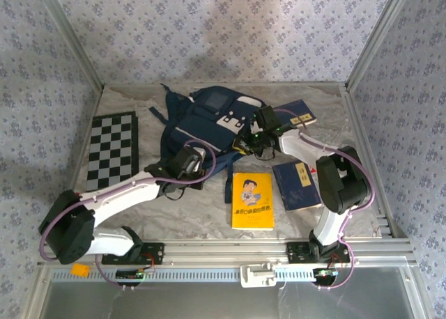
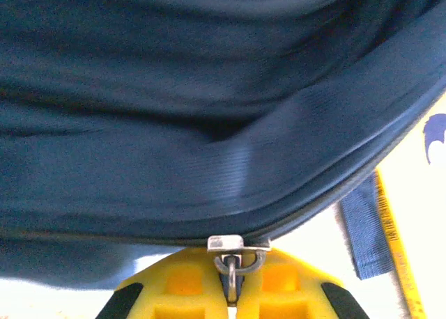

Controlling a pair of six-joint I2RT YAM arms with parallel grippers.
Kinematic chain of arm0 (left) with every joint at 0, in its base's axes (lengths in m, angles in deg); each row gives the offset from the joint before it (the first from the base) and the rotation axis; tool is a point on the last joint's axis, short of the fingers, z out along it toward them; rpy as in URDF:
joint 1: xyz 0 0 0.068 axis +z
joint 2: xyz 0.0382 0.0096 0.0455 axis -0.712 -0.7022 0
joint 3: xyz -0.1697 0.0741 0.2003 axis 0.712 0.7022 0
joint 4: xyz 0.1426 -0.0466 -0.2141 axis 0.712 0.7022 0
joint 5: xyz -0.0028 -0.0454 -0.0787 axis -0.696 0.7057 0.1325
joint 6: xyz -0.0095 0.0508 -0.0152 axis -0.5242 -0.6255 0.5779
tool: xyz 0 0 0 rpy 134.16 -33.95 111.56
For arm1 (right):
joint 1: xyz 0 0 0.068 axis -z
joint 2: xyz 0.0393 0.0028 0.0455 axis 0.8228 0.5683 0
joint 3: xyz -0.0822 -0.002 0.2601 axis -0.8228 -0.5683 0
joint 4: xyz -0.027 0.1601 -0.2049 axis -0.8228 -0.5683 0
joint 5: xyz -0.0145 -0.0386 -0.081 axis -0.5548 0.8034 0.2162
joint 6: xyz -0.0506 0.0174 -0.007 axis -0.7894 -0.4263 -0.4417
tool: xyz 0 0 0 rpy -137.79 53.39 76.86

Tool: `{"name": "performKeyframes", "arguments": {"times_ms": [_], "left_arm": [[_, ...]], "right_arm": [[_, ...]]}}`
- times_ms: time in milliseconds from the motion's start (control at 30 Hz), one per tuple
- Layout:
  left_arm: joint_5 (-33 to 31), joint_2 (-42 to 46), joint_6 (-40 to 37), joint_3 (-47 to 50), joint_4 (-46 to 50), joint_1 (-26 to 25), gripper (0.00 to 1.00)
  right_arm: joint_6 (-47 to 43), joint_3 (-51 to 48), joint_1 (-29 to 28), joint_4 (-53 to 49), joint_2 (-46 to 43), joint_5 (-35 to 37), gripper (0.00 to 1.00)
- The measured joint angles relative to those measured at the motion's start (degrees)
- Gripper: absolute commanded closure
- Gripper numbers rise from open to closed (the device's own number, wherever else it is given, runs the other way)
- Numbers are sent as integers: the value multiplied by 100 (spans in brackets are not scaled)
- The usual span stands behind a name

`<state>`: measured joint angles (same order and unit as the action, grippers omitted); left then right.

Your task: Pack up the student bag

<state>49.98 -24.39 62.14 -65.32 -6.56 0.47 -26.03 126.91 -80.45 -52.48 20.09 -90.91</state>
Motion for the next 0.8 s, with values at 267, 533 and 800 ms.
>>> {"name": "performKeyframes", "arguments": {"times_ms": [267, 533, 800], "left_arm": [[286, -20, -68, 63, -13, -26, 100], [306, -986, 72, -588, -262, -442, 100], [308, -1233, 155, -846, -457, -459, 100]], "right_arm": [[-496, 1064, 85, -745, 651, -52, 100], [-988, 2669, 83, -1419, 1659, 319, 51], [-1193, 2275, 94, -1434, 1128, 507, 23]]}}
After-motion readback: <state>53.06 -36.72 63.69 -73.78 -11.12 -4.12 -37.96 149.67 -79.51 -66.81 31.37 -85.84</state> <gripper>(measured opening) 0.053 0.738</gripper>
